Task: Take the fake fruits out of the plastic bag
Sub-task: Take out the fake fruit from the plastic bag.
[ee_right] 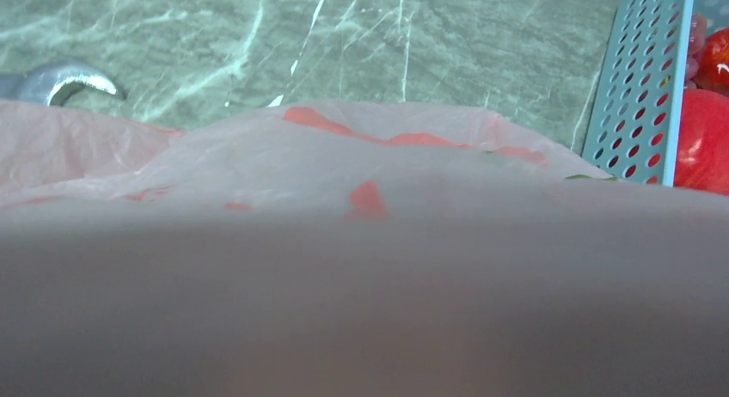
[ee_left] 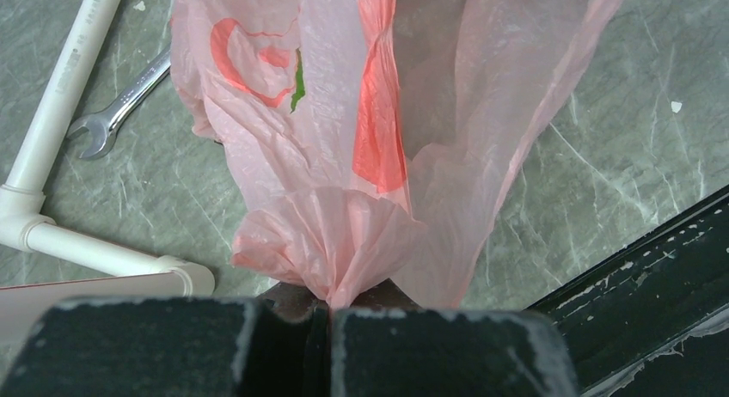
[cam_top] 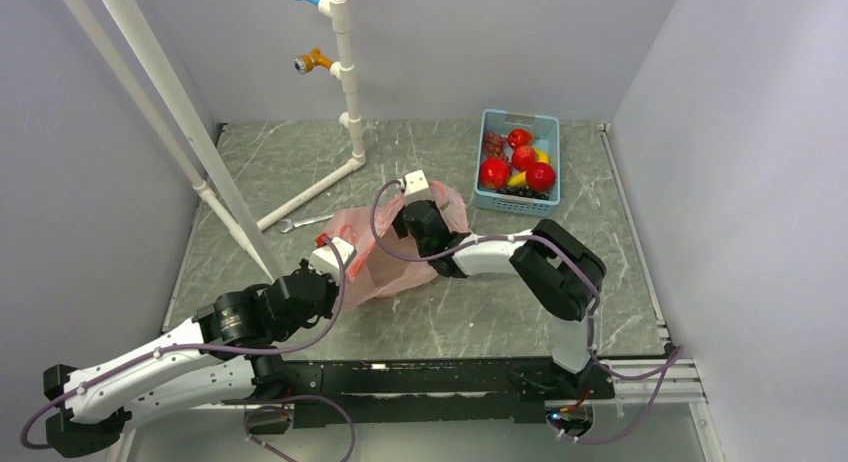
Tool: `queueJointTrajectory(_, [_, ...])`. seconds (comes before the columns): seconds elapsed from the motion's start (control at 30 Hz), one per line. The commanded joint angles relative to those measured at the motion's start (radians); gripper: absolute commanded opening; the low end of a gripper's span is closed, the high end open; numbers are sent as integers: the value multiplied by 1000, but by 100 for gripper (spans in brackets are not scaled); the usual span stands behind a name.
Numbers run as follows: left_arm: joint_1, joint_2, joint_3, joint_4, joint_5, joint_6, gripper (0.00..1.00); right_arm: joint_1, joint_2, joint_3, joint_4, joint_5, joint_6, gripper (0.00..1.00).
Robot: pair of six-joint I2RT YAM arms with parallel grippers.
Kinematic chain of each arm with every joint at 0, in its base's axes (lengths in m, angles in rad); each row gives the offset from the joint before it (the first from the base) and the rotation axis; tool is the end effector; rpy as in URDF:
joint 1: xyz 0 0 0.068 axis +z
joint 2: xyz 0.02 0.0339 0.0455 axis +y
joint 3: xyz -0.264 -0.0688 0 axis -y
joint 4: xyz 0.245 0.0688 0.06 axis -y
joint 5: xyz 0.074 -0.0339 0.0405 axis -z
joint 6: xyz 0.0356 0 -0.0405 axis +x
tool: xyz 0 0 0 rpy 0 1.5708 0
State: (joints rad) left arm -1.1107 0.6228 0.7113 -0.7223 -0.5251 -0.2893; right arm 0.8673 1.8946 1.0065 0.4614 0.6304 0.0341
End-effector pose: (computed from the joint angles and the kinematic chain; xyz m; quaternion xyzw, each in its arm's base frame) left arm 0.0732 -0.1074 0.2868 0.2366 0.8368 -0.1038 0.4827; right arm 0.2739 0.2904 0.1690 -0.1700 0.7989 -0.0104 0.5768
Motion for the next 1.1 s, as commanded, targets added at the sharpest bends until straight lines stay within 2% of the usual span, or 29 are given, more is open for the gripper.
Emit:
queueJointTrajectory(0.0, [-8, 1, 30, 17, 14, 15, 0, -42, 43, 18, 163, 10, 51, 99])
queueJointTrajectory(0.1, [-10, 0, 30, 16, 12, 15, 0, -65, 80, 13, 241, 3, 66, 99])
queueJointTrajectory(0.2, [-12, 4, 29, 18, 15, 16, 0, -91, 117, 93, 144, -10, 139, 99])
queueJointTrajectory(0.33, [-12, 13, 31, 18, 17, 16, 0, -102, 134, 121, 153, -68, 154, 99])
queueJointTrajectory(0.63, [-12, 8, 30, 18, 16, 15, 0, -160, 288, 442, -244, -111, 381, 98])
queueJointTrajectory(0.73, [-14, 8, 30, 16, 14, 13, 0, -166, 311, 485, -276, -131, 397, 89])
queueJointTrajectory(0.83, [-15, 6, 31, 17, 14, 11, 0, -168, 292, 440, -183, -132, 366, 66])
queueJointTrajectory(0.97, [-17, 9, 31, 16, 13, 12, 0, -168, 266, 408, -135, -137, 326, 59])
queueJointTrajectory(1.07, [-17, 14, 32, 16, 14, 12, 0, -168, 197, 320, -58, -163, 297, 53])
